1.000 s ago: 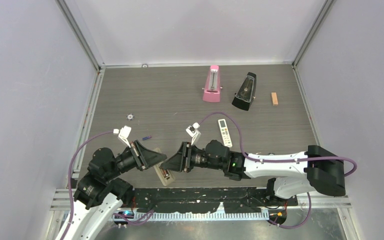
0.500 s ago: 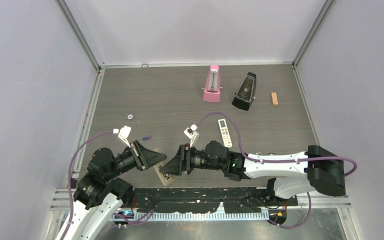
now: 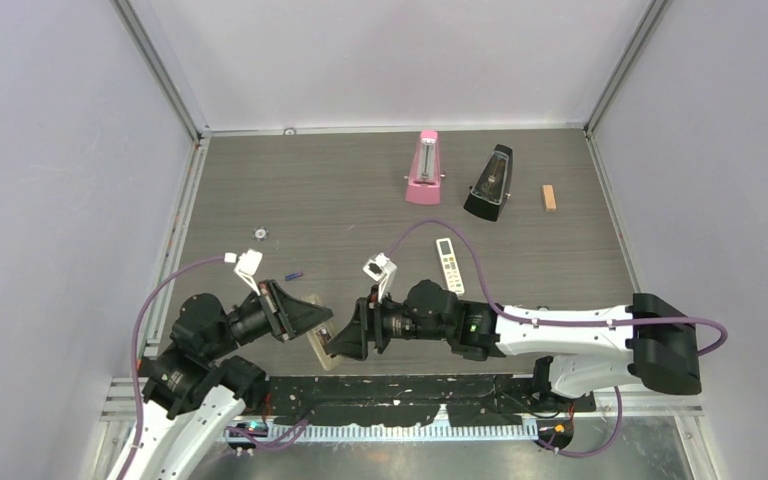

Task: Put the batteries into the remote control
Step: Load the battery into the remote control.

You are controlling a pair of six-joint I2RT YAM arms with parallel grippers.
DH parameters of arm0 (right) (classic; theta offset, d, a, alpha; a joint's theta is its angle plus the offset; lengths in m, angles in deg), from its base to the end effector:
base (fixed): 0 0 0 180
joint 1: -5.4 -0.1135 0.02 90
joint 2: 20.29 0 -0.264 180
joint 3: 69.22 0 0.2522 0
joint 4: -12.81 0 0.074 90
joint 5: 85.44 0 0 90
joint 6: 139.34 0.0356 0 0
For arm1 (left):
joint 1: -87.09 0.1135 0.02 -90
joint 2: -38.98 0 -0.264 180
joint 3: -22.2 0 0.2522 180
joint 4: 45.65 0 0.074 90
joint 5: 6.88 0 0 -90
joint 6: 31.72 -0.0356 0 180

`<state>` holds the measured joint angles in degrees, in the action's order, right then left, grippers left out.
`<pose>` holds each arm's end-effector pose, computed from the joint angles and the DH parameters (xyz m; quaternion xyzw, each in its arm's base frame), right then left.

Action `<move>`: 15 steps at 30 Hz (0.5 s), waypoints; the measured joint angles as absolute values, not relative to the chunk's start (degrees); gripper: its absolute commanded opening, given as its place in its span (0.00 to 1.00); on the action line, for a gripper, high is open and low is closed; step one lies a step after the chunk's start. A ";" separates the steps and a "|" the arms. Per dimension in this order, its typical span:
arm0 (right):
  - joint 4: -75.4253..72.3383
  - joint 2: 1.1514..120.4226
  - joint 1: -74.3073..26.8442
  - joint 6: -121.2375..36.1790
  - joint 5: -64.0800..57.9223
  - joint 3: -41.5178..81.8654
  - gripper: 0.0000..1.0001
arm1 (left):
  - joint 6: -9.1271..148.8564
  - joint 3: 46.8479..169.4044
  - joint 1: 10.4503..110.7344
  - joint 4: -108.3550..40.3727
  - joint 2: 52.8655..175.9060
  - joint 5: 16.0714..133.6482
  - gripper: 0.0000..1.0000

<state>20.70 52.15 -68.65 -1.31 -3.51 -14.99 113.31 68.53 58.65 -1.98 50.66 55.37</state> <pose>0.0742 0.2777 0.2668 -0.2164 0.7361 0.5853 0.2622 0.0564 -0.0494 0.2938 -0.0183 0.7543 -0.5557 0.3490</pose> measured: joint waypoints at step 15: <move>6.49 52.00 -72.08 -10.84 6.26 -6.34 0.52 | 110.53 68.73 58.65 -0.66 52.26 54.78 0.00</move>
